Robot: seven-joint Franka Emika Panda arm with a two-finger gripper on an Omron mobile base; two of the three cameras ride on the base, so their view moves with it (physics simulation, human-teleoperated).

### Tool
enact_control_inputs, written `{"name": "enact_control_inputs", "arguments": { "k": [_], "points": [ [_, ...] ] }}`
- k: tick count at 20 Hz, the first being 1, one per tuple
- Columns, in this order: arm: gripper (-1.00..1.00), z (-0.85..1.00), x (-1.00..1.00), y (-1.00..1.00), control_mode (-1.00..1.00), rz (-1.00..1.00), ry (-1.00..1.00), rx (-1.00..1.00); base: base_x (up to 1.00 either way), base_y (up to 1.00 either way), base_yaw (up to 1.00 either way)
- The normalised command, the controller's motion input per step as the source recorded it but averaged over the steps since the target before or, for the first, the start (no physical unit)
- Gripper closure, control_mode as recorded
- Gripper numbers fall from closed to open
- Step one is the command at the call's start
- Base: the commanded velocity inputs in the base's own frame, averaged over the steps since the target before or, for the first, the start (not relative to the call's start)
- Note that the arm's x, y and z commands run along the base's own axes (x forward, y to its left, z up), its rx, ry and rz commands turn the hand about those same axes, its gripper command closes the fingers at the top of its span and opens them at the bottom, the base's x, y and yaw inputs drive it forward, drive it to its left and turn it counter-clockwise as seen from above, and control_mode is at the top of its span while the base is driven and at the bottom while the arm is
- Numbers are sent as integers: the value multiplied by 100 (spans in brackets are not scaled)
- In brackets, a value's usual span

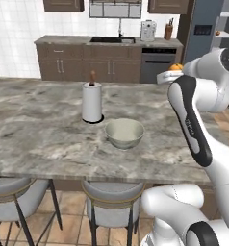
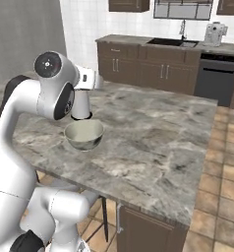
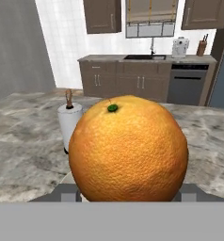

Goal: Retrieve the orange and peach from the fridge and place them into the bowl on the dining table.

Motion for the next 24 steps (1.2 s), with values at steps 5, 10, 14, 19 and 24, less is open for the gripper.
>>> {"name": "enact_control_inputs", "arguments": {
  "k": [5,10,14,19,24],
  "points": [
    [100,0,0,0,100,0,0,0,53,37,-10],
    [100,0,0,0,100,0,0,0,25,12,-6],
    [100,0,0,0,100,0,0,0,9,5,-3],
    [100,0,0,0,100,0,0,0,20,8,-2],
    [100,-22,61,7,-100,0,18,0,0,0,0]
  ]
}}
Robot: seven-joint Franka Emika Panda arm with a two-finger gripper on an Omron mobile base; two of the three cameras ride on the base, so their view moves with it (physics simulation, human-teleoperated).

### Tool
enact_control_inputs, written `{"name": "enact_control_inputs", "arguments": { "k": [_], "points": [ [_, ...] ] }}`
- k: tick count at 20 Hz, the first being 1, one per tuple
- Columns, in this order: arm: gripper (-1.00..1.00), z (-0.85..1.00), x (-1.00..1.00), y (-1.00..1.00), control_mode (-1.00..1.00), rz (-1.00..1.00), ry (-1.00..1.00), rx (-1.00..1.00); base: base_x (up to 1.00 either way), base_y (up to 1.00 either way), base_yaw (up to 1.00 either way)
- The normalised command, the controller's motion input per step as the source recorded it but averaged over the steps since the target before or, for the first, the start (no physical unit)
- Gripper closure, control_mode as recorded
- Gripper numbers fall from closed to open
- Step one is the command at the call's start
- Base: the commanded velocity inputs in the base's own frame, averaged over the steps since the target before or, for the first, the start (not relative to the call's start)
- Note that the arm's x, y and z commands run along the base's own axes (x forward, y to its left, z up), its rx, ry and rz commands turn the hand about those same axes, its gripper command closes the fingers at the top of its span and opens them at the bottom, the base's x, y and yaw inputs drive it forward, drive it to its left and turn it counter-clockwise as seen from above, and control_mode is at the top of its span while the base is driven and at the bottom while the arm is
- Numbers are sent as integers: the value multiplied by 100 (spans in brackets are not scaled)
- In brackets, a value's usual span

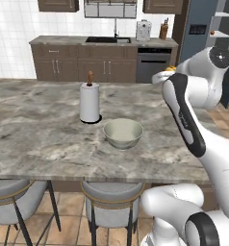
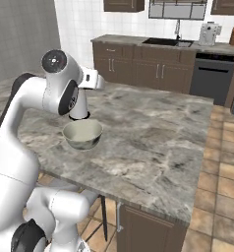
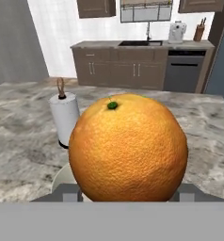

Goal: Retrieve the orange and peach from the fridge and place them into the bowl on the dining table.

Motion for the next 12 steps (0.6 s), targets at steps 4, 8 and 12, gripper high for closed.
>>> {"name": "enact_control_inputs", "arguments": {
  "k": [4,8,12],
  "points": [
    [100,-35,56,20,-100,0,27,0,0,0,0],
    [100,-41,32,35,-100,0,22,0,0,0,0],
    [100,-42,12,44,-100,0,19,0,0,0,0]
  ]
}}
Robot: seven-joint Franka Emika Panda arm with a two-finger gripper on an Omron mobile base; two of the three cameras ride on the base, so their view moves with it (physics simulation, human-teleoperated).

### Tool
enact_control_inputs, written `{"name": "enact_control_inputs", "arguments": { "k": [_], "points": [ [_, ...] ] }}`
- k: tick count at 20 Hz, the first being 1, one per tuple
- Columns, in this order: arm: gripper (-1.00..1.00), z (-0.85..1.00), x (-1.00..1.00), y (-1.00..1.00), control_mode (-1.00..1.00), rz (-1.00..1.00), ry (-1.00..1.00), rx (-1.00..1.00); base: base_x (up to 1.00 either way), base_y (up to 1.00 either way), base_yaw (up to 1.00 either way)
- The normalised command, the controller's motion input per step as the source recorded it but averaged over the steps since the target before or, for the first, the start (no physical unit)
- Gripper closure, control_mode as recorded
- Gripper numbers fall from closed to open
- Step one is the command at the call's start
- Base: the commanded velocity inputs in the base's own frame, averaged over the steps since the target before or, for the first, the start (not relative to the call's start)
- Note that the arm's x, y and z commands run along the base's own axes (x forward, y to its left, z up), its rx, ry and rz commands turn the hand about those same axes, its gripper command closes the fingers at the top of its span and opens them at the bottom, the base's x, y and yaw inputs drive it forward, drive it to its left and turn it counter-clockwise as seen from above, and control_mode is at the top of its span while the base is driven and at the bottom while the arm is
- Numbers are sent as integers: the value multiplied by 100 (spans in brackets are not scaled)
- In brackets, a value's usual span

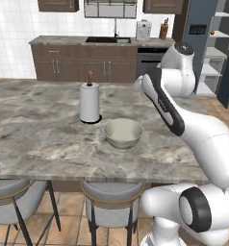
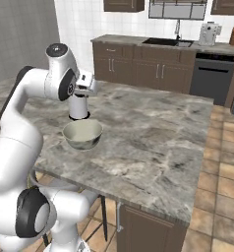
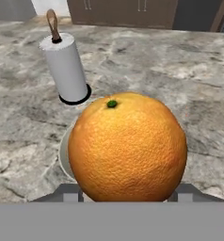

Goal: Retrieve the orange and peach from the fridge and place them into the bowl on the dining table.

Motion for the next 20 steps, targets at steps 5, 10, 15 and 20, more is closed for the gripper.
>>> {"name": "enact_control_inputs", "arguments": {
  "k": [5,10,15,20],
  "points": [
    [100,-42,3,39,-100,0,15,0,0,0,0],
    [100,-45,0,22,-100,0,11,0,0,0,0],
    [100,-48,0,2,-100,0,2,0,0,0,0],
    [100,-49,0,0,-100,0,0,0,0,0,0]
  ]
}}
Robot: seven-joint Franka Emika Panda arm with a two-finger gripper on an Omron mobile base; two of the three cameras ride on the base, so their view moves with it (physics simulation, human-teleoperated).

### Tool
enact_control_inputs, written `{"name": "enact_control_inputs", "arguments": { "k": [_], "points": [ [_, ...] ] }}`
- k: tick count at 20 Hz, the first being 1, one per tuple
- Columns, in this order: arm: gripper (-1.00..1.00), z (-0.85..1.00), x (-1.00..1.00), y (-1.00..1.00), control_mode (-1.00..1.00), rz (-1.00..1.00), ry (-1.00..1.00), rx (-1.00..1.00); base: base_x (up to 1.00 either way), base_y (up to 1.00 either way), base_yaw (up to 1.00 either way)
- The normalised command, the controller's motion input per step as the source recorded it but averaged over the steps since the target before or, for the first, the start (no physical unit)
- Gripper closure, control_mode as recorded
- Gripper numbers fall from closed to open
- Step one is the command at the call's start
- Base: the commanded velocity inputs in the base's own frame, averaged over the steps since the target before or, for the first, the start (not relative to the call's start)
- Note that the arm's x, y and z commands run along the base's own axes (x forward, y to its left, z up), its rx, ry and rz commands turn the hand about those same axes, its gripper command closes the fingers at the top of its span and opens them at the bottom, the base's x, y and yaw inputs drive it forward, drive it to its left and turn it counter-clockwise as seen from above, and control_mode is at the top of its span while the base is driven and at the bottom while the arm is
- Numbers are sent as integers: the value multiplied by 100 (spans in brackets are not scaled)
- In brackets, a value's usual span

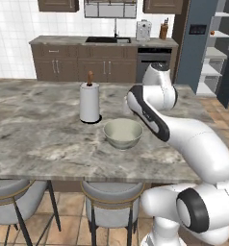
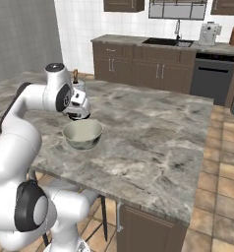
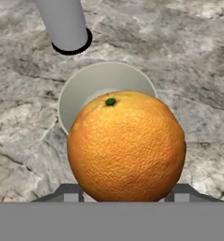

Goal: Retrieve the orange and peach from the fridge and place them into the bowl on the dining table.

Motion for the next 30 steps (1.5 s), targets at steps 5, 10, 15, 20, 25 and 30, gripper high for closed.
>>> {"name": "enact_control_inputs", "arguments": {
  "k": [5,10,15,20,25,30],
  "points": [
    [100,-34,0,0,-100,0,3,0,0,0,0],
    [100,-31,0,4,-100,0,7,0,0,0,0],
    [100,-34,11,9,-100,0,8,0,0,0,0],
    [100,-37,23,14,-100,0,8,0,0,0,0],
    [100,-31,27,17,-100,0,6,0,0,0,0],
    [100,-23,28,11,-100,0,3,0,0,0,0]
  ]
}}
